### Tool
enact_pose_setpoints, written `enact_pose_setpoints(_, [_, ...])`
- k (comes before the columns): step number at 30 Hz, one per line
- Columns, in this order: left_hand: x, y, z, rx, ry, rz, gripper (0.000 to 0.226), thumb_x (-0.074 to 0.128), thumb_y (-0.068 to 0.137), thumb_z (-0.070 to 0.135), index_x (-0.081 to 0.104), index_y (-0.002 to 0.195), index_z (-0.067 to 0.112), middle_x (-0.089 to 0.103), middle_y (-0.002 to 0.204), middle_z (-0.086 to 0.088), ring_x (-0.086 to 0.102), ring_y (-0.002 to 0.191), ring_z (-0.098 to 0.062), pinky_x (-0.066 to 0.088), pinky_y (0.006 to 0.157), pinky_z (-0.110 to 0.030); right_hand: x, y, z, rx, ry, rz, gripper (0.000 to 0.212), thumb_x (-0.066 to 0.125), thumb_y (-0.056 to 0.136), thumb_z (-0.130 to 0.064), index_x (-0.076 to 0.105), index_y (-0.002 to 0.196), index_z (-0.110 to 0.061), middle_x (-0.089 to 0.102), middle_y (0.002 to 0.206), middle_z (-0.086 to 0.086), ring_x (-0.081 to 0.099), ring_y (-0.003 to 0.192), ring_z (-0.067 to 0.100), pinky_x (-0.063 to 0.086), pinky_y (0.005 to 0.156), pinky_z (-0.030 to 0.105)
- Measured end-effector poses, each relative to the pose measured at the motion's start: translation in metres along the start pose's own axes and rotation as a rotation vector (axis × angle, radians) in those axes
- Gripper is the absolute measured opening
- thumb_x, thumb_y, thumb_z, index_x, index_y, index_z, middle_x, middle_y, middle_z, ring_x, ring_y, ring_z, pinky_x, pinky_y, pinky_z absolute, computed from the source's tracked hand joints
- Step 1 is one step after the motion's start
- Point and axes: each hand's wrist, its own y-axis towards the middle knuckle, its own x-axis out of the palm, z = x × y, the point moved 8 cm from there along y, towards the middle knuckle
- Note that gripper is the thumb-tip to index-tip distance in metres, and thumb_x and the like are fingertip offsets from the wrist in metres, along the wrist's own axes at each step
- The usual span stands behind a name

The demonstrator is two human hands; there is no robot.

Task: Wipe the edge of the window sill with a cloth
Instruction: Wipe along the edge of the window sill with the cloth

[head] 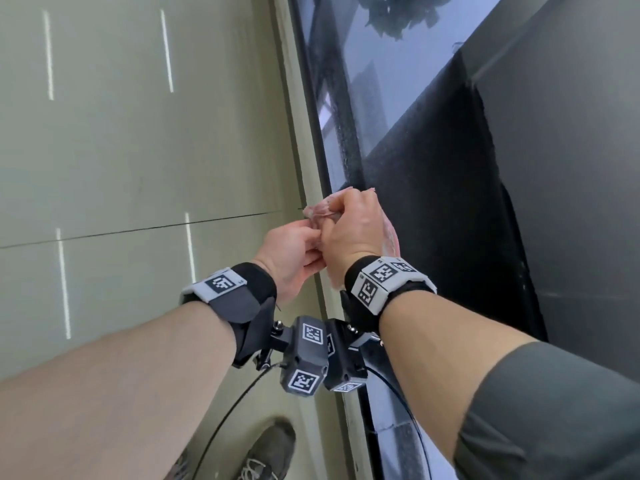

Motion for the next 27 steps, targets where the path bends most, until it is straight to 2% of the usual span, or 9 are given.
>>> enact_pose_setpoints(2, [0.010, 0.017, 0.025, -0.017, 0.058, -0.077, 0.039, 0.043, 0.088, -0.005, 0.061, 0.119, 0.008, 0.069, 0.085, -0.006, 0.064, 0.075, -0.017, 0.053, 0.067, -0.027, -0.004, 0.031, -0.011, 0.003, -0.028, 0.009, 0.008, 0.061, 0.083, -0.025, 0.056, 0.077, -0.025, 0.047, 0.095, -0.005, 0.049, 0.096, 0.016, 0.034, 0.085, 0.018])
enact_pose_setpoints(5, [0.023, 0.041, 0.055, -0.048, 0.137, -0.178, 0.046, 0.043, 0.086, -0.012, 0.055, 0.125, 0.007, 0.061, 0.100, -0.016, 0.057, 0.089, -0.025, 0.048, 0.087, -0.039, -0.006, 0.072, -0.019, 0.021, -0.102, 0.017, 0.012, 0.060, 0.083, -0.023, 0.049, 0.078, -0.026, 0.043, 0.095, -0.005, 0.046, 0.096, 0.017, 0.027, 0.080, 0.016])
enact_pose_setpoints(6, [0.025, 0.046, 0.062, -0.056, 0.141, -0.190, 0.047, 0.044, 0.086, -0.013, 0.054, 0.126, 0.007, 0.061, 0.100, -0.016, 0.057, 0.090, -0.025, 0.048, 0.089, -0.040, -0.005, 0.081, -0.021, 0.033, -0.124, 0.001, 0.015, 0.060, 0.083, -0.023, 0.047, 0.079, -0.027, 0.042, 0.095, -0.005, 0.045, 0.095, 0.016, 0.026, 0.079, 0.016])
enact_pose_setpoints(10, [0.026, 0.078, 0.106, -0.059, 0.114, -0.212, 0.047, 0.045, 0.085, -0.015, 0.053, 0.127, 0.006, 0.068, 0.080, -0.003, 0.064, 0.075, -0.016, 0.054, 0.069, -0.030, -0.003, 0.133, -0.044, 0.065, -0.141, -0.006, 0.017, 0.060, 0.082, -0.024, 0.044, 0.077, -0.030, 0.039, 0.094, -0.007, 0.037, 0.088, 0.011, 0.025, 0.076, 0.017])
enact_pose_setpoints(13, [0.031, 0.104, 0.144, -0.041, 0.110, -0.194, 0.044, 0.047, 0.086, -0.013, 0.055, 0.124, 0.007, 0.069, 0.082, -0.003, 0.064, 0.074, -0.015, 0.054, 0.069, -0.029, -0.008, 0.174, -0.067, 0.048, -0.159, 0.038, 0.022, 0.059, 0.079, -0.021, 0.041, 0.074, -0.031, 0.037, 0.091, -0.007, 0.035, 0.085, 0.011, 0.027, 0.076, 0.019])
enact_pose_setpoints(17, [0.030, 0.132, 0.185, -0.042, 0.105, -0.172, 0.040, 0.045, 0.087, -0.012, 0.058, 0.120, 0.007, 0.067, 0.091, -0.009, 0.063, 0.080, -0.018, 0.054, 0.071, -0.031, -0.007, 0.220, -0.087, 0.057, -0.221, 0.042, 0.028, 0.058, 0.078, -0.026, 0.033, 0.069, -0.037, 0.037, 0.089, -0.008, 0.038, 0.084, 0.012, 0.034, 0.077, 0.026])
enact_pose_setpoints(20, [0.035, 0.150, 0.205, -0.060, 0.130, -0.144, 0.038, 0.044, 0.088, -0.011, 0.058, 0.120, 0.006, 0.067, 0.088, -0.008, 0.063, 0.073, -0.015, 0.053, 0.064, -0.029, -0.011, 0.242, -0.089, 0.107, -0.249, 0.029, 0.029, 0.057, 0.078, -0.031, 0.032, 0.065, -0.037, 0.037, 0.087, -0.009, 0.040, 0.081, 0.012, 0.032, 0.072, 0.026])
enact_pose_setpoints(23, [0.045, 0.172, 0.230, -0.079, 0.160, -0.143, 0.035, 0.044, 0.089, -0.010, 0.058, 0.117, 0.003, 0.067, 0.087, -0.008, 0.063, 0.074, -0.016, 0.052, 0.061, -0.027, -0.020, 0.273, -0.097, 0.135, -0.267, 0.056, 0.026, 0.057, 0.080, -0.031, 0.034, 0.069, -0.036, 0.036, 0.087, -0.009, 0.040, 0.082, 0.013, 0.031, 0.071, 0.027])
enact_pose_setpoints(27, [0.053, 0.203, 0.278, -0.102, 0.216, -0.152, 0.025, 0.050, 0.088, -0.008, 0.059, 0.109, 0.002, 0.066, 0.082, -0.007, 0.065, 0.068, -0.015, 0.052, 0.058, -0.024, -0.025, 0.328, -0.114, 0.161, -0.199, -0.023, 0.027, 0.057, 0.080, -0.024, 0.035, 0.068, -0.033, 0.036, 0.091, -0.008, 0.041, 0.088, 0.015, 0.032, 0.075, 0.028])
